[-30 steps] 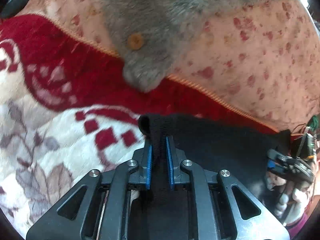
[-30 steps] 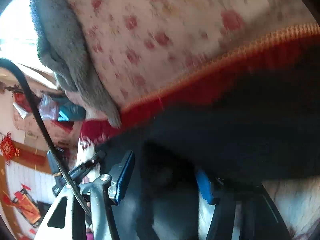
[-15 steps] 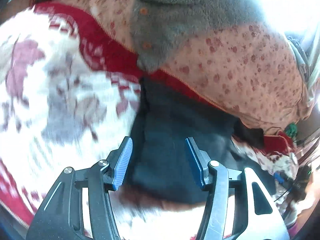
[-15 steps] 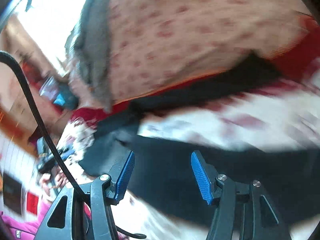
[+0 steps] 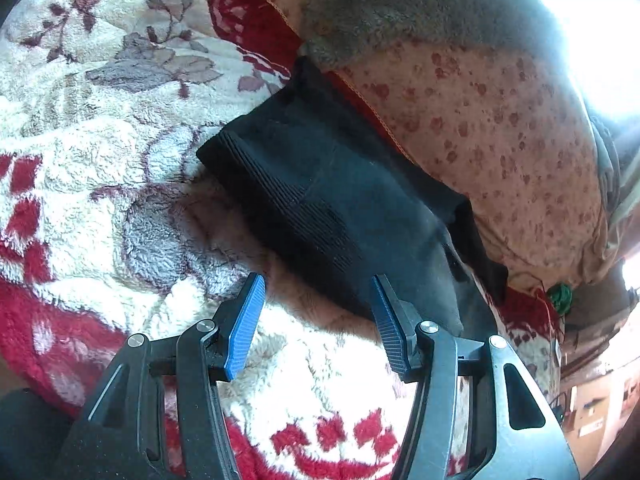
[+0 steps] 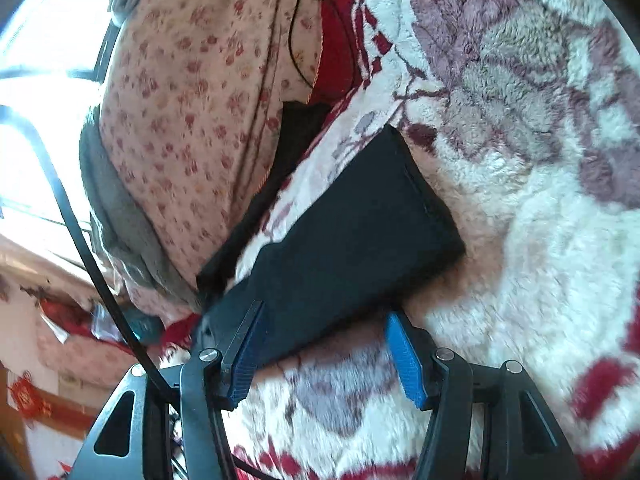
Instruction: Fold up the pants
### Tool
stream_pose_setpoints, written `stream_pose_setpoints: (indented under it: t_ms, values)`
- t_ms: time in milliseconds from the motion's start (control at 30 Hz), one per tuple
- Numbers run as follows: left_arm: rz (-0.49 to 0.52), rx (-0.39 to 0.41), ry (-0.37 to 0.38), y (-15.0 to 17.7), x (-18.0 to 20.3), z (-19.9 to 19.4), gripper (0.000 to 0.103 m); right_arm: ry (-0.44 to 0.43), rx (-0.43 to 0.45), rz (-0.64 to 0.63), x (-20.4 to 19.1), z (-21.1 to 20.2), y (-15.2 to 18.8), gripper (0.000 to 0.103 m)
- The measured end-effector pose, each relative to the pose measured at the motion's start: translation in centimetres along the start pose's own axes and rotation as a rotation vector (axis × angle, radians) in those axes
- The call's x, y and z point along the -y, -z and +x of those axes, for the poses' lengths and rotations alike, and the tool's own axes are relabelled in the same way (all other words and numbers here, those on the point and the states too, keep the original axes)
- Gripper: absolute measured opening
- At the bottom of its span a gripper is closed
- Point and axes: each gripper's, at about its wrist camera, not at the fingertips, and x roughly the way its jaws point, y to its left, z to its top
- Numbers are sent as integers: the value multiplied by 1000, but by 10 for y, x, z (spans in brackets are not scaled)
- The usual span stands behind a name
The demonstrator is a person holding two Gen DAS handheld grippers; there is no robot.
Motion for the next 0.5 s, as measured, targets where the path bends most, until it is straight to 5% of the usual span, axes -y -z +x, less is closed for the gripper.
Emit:
stream_pose_setpoints:
  t_ms: [267, 467, 500]
  values:
    - [-40, 57, 46, -20, 8, 18, 54, -47, 56, -3, -3, 4, -9, 55]
    - [-102, 77, 94, -36, 9, 31, 56, -109, 69, -56, -10, 16, -14, 22]
    - [-104, 77, 87, -38, 9, 33, 45, -122, 77, -56, -9, 19, -14, 17]
